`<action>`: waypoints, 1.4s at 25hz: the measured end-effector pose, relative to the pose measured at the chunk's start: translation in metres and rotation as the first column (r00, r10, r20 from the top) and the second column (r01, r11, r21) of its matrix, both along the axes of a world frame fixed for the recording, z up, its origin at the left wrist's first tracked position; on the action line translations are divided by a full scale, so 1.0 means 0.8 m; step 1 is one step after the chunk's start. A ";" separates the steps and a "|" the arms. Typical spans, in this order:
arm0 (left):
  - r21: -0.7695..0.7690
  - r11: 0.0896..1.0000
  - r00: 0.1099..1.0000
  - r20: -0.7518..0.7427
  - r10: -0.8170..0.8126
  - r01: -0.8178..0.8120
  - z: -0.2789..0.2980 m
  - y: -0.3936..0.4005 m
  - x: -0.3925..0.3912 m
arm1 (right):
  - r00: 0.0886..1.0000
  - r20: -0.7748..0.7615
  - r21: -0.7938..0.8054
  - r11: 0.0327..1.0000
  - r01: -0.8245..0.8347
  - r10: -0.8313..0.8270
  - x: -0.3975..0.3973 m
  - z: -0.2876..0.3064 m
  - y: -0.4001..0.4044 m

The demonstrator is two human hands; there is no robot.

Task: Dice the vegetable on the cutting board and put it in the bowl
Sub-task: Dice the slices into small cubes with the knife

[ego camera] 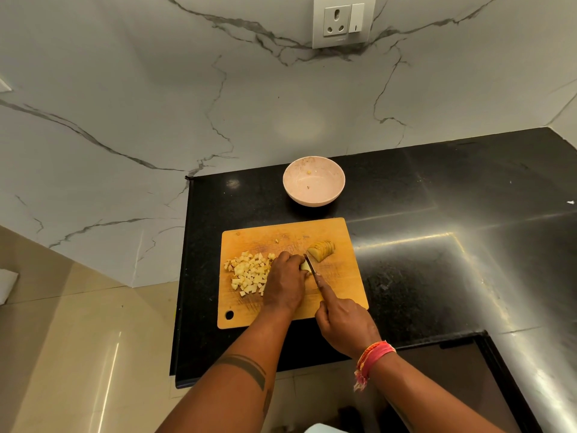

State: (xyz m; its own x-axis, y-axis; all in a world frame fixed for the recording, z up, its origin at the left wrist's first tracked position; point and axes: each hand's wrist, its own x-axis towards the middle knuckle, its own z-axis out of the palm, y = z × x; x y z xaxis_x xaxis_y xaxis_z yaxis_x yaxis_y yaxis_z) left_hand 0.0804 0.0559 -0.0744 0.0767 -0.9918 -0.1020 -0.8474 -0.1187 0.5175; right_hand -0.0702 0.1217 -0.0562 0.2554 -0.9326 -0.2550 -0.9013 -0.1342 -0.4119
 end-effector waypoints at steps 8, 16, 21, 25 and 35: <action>0.015 0.999 0.999 0.001 0.034 -0.034 0.001 -0.002 -0.003 | 0.995 -0.081 0.049 0.997 -0.063 0.067 0.001 -0.005 0.002; 0.016 0.999 0.999 0.016 0.040 -0.040 0.000 0.001 -0.007 | 0.994 -0.086 0.097 0.994 -0.059 0.067 -0.016 -0.014 0.036; 0.036 0.996 0.996 -0.013 0.085 -0.084 0.001 0.001 -0.009 | 0.998 -0.068 0.091 0.996 -0.001 0.007 -0.006 -0.009 0.030; 0.038 0.994 0.995 -0.011 0.101 -0.100 0.000 0.002 -0.009 | 0.994 -0.111 0.091 0.996 -0.014 0.024 -0.001 -0.007 0.026; 0.033 0.994 0.994 -0.003 0.105 -0.105 -0.002 0.001 -0.012 | 0.998 -0.054 0.126 0.992 -0.026 0.033 -0.022 -0.017 0.036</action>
